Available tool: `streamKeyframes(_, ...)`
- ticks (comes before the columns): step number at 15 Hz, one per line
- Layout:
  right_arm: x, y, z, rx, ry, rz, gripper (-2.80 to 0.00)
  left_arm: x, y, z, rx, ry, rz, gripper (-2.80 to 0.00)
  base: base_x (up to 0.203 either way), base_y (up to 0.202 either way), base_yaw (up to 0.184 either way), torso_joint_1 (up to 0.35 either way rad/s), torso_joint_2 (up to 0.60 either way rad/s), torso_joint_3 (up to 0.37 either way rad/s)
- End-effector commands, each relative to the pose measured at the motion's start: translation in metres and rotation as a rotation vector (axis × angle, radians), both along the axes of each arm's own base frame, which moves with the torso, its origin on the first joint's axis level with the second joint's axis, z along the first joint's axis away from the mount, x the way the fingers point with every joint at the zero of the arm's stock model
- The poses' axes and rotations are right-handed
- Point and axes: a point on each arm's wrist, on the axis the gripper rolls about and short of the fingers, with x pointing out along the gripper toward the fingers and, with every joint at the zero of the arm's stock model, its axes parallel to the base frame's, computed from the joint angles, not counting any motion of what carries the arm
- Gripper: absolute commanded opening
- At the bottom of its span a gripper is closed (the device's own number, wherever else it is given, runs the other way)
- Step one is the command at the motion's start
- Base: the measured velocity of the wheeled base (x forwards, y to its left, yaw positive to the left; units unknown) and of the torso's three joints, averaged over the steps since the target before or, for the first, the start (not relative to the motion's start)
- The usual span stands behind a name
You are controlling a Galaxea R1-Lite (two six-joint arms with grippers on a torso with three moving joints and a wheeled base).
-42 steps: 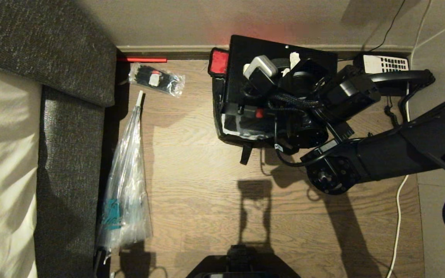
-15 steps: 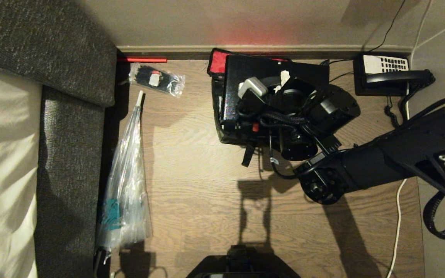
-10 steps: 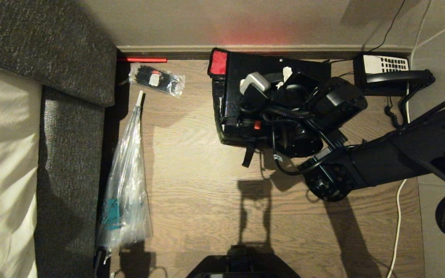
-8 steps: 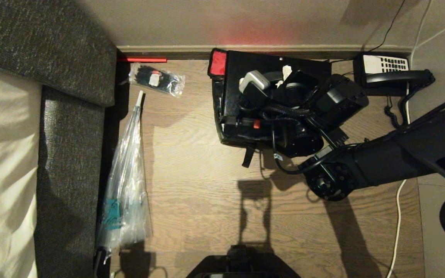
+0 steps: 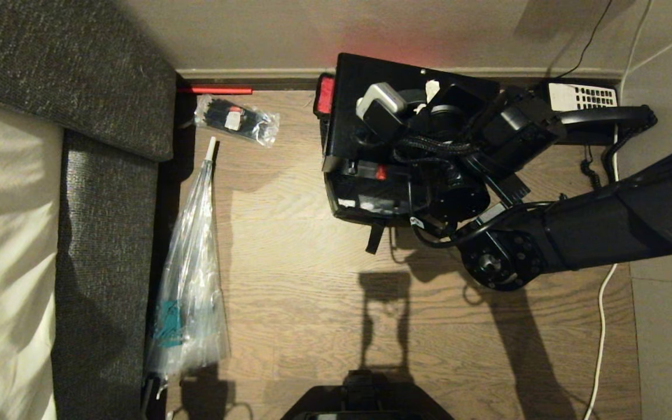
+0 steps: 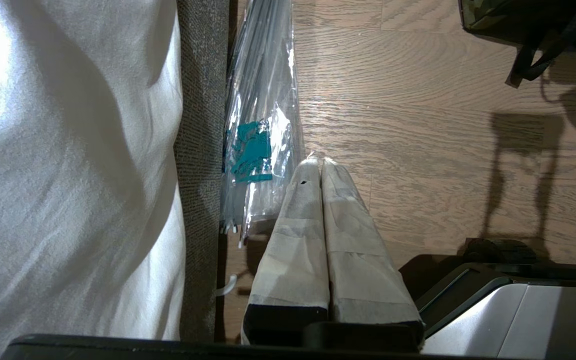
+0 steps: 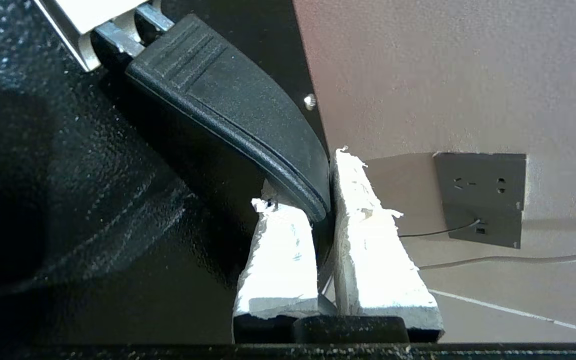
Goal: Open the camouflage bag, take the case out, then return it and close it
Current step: Place the black box back
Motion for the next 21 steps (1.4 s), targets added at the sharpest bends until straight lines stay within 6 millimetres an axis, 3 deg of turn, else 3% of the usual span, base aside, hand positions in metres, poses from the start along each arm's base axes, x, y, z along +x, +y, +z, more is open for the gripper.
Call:
streamKeyframes(1, -0.001, 0.0, 0.0, 0.0, -0.002, -0.007, -2.8, 0.0, 0.0, 0.0, 0.0, 0.0, 0.0, -2.8, 0.0, 0.0, 0.0, 0.0, 0.0, 0.0)
streamKeyframes(13, 0.015, -0.003, -0.018, 0.022, 0.04, -0.032, -2.8, 0.0, 0.0, 0.0, 0.0, 0.001, 0.0, -2.8, 0.0, 0.0, 0.0, 0.0, 0.0, 0.0)
streamKeyframes(21, 0.015, -0.017, -0.004, 0.047, 0.02, -0.052, -2.8, 0.0, 0.0, 0.0, 0.0, 0.0, 0.0, -2.8, 0.0, 0.0, 0.0, 0.0, 0.0, 0.0)
